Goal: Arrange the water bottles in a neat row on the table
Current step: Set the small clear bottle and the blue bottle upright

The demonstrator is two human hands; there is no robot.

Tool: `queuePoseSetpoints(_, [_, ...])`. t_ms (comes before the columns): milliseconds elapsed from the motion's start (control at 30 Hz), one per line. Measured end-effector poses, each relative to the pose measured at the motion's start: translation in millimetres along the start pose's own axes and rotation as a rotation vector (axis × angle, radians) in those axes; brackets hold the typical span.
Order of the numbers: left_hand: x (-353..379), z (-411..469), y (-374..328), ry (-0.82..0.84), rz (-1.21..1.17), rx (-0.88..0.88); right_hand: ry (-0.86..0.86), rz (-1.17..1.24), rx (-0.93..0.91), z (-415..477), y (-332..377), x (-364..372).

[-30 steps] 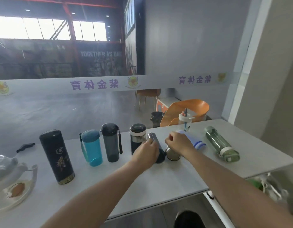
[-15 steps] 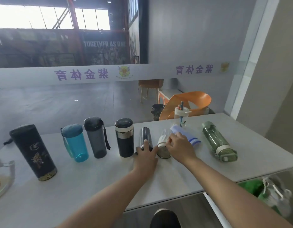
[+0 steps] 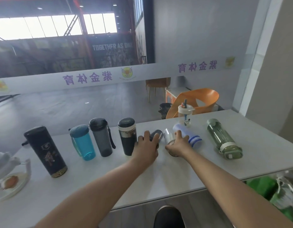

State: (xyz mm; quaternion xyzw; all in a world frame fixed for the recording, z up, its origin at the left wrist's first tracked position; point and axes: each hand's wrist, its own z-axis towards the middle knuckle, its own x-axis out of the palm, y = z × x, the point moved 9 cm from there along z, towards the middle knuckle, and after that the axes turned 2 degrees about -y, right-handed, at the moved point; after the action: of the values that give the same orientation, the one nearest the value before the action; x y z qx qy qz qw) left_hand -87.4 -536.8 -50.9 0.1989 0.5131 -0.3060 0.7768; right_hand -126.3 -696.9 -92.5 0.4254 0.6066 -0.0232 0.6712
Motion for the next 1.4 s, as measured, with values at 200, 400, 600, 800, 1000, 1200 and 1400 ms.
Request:
queuePoseSetpoints(200, [-39.0,54.8,-1.0,0.027,-0.102,0.098,-0.093,0.005,-0.107,5.5,15.1,-54.2])
queuePoseSetpoints(400, [-49.5,115.6,9.3,0.123,-0.158,0.143,-0.145,0.050,-0.253,27.4,46.0,-84.8])
queuePoseSetpoints(600, [-51.2,145.6,19.5,0.208,-0.130,0.181,-0.049,0.005,-0.342,47.8,62.7,-75.8])
queuePoseSetpoints(800, [-48.2,152.3,23.7,0.303,-0.106,0.210,-0.036,-0.004,-0.446,53.0,74.4,-72.6])
queuePoseSetpoints(1000, [-45.4,146.3,26.5,0.418,-0.071,0.189,0.091,-0.010,-0.422,55.4,71.1,-72.7])
queuePoseSetpoints(1200, [-59.6,140.3,11.2,0.196,-0.036,0.198,-0.179,0.257,-0.263,44.2,14.4,-100.0])
queuePoseSetpoints(1400, [-40.5,121.2,-49.0,0.165,-0.026,0.380,-0.005,-0.038,-0.108,30.9,-58.2,-33.7])
